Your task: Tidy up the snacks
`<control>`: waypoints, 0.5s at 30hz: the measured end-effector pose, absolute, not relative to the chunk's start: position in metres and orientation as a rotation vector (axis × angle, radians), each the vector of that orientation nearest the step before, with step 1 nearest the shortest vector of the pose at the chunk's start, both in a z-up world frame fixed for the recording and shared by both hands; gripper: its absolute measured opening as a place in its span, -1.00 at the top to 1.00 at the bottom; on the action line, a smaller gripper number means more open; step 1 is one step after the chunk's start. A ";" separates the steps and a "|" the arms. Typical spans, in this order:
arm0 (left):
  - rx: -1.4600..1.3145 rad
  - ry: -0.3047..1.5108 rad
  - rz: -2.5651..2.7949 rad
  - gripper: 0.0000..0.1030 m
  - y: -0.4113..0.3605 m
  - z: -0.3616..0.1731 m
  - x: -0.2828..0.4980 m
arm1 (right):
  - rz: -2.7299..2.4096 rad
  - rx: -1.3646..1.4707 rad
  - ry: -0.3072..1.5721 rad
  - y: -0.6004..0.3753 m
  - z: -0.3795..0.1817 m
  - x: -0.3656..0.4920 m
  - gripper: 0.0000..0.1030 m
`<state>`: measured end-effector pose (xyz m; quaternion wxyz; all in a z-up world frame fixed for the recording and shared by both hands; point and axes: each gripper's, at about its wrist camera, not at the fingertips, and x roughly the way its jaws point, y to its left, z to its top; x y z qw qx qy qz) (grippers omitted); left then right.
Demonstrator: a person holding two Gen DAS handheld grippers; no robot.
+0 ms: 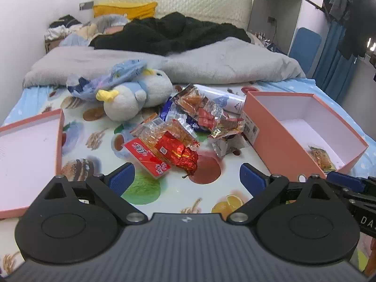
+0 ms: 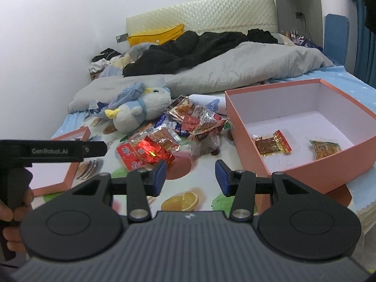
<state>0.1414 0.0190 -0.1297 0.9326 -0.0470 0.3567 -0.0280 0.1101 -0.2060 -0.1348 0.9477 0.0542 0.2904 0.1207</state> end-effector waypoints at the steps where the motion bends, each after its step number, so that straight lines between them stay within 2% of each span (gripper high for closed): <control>1: -0.097 0.734 -0.057 -0.90 0.020 -0.132 0.146 | 0.247 0.109 0.596 -0.205 -0.136 0.114 0.07; 15: -0.064 0.833 -0.041 -0.90 0.048 -0.181 0.231 | 0.274 0.032 0.667 -0.180 -0.163 0.192 0.07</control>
